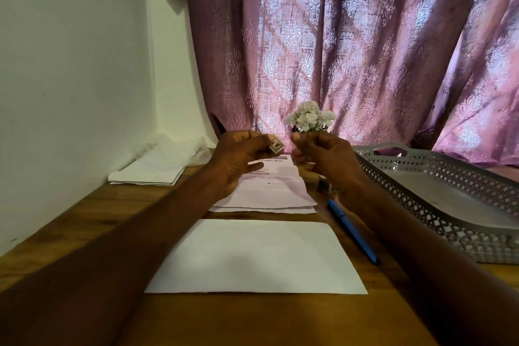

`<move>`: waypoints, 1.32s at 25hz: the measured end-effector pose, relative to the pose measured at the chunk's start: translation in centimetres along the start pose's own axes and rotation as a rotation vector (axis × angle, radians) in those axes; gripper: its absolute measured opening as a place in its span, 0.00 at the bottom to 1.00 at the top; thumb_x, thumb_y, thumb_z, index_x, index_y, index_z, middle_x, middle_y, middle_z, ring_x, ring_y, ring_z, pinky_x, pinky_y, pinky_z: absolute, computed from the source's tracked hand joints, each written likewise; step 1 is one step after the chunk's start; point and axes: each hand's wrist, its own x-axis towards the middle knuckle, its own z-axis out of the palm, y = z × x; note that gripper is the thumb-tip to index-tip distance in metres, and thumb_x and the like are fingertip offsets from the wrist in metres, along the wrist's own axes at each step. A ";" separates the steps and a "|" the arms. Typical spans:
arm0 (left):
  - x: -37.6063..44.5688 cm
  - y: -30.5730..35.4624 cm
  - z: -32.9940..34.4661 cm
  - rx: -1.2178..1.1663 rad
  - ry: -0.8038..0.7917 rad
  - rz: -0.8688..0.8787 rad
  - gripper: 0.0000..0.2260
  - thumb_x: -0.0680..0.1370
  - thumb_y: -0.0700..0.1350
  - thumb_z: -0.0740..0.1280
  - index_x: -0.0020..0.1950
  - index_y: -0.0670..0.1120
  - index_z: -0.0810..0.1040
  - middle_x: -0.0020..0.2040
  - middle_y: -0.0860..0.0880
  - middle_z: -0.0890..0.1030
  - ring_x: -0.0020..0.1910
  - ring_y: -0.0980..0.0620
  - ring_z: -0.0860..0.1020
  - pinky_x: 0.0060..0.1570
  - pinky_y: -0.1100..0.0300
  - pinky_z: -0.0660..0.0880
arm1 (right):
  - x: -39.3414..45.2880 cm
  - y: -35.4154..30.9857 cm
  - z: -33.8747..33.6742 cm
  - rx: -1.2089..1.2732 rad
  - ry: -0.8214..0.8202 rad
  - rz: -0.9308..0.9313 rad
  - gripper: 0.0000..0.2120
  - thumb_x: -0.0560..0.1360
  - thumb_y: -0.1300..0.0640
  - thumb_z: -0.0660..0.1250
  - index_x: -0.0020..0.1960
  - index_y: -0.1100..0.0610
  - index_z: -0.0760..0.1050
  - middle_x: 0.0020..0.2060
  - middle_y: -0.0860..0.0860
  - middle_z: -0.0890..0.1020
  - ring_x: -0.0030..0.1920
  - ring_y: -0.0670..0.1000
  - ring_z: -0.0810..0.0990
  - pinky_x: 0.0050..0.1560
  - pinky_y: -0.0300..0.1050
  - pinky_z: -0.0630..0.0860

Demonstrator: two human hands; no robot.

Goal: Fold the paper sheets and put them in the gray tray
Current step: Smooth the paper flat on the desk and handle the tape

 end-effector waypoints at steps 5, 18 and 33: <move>-0.4 -0.5 0.7 0.038 -0.059 0.049 0.15 0.77 0.47 0.76 0.58 0.39 0.85 0.52 0.44 0.88 0.54 0.47 0.86 0.63 0.46 0.79 | -0.5 0.0 1.0 -0.058 -0.017 -0.014 0.09 0.72 0.51 0.78 0.47 0.57 0.86 0.32 0.47 0.85 0.32 0.40 0.80 0.43 0.49 0.77; -0.1 -0.9 1.5 0.099 -0.046 0.136 0.02 0.79 0.41 0.74 0.47 0.45 0.86 0.42 0.49 0.89 0.41 0.48 0.88 0.39 0.63 0.82 | 0.6 0.1 0.4 -0.418 -0.053 -0.077 0.17 0.79 0.49 0.71 0.44 0.63 0.84 0.31 0.53 0.83 0.23 0.39 0.73 0.32 0.39 0.69; 0.1 0.0 -0.5 0.157 0.011 0.070 0.02 0.77 0.41 0.75 0.49 0.45 0.85 0.44 0.48 0.89 0.42 0.50 0.88 0.40 0.61 0.83 | 0.5 -0.1 0.6 -0.346 0.027 -0.245 0.10 0.78 0.52 0.73 0.58 0.52 0.83 0.43 0.50 0.88 0.45 0.51 0.86 0.54 0.53 0.82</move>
